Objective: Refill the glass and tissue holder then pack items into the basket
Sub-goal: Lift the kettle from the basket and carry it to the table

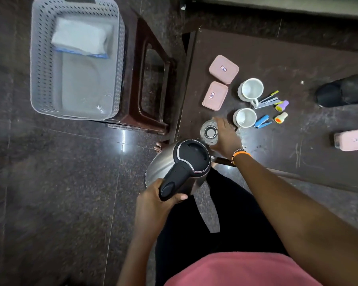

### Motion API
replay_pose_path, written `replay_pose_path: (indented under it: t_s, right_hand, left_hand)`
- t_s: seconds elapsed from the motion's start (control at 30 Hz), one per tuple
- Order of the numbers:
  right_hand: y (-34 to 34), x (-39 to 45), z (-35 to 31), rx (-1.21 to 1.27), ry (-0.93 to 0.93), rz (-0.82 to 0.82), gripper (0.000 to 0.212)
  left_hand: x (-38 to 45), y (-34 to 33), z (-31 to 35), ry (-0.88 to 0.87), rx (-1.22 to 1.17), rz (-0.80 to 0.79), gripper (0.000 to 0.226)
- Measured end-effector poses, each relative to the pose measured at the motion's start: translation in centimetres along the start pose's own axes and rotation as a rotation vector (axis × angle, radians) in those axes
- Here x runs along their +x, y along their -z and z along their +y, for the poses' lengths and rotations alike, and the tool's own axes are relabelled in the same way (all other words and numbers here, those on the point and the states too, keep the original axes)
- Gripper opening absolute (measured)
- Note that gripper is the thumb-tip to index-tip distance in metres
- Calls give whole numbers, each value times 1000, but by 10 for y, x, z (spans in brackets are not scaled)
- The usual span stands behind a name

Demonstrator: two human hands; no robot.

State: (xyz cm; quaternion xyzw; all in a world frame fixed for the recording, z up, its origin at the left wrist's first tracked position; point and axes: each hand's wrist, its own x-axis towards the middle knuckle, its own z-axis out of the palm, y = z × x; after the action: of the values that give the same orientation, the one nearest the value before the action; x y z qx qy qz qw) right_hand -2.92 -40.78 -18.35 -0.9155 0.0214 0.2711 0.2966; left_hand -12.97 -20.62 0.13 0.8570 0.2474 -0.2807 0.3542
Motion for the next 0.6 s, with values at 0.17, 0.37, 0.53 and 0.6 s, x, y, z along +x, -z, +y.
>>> replay_pose_path:
  t_s: [0.17,0.37,0.53,0.6]
  right_hand:
    - [0,3,4,61,44,-44,92]
    - [4,-5,20,89,25,-21,86]
    - [7,-12,26,143,42,-12,85]
    - [9,-13,25,143,44,-24,86]
  left_hand:
    - [1,-13,6,3,15,-18,38]
    - [3,-19,19,6,45,-10,34]
    - [7,-21,26,34,17,-6,35]
    - [8,-23,28,25,20,-14,38]
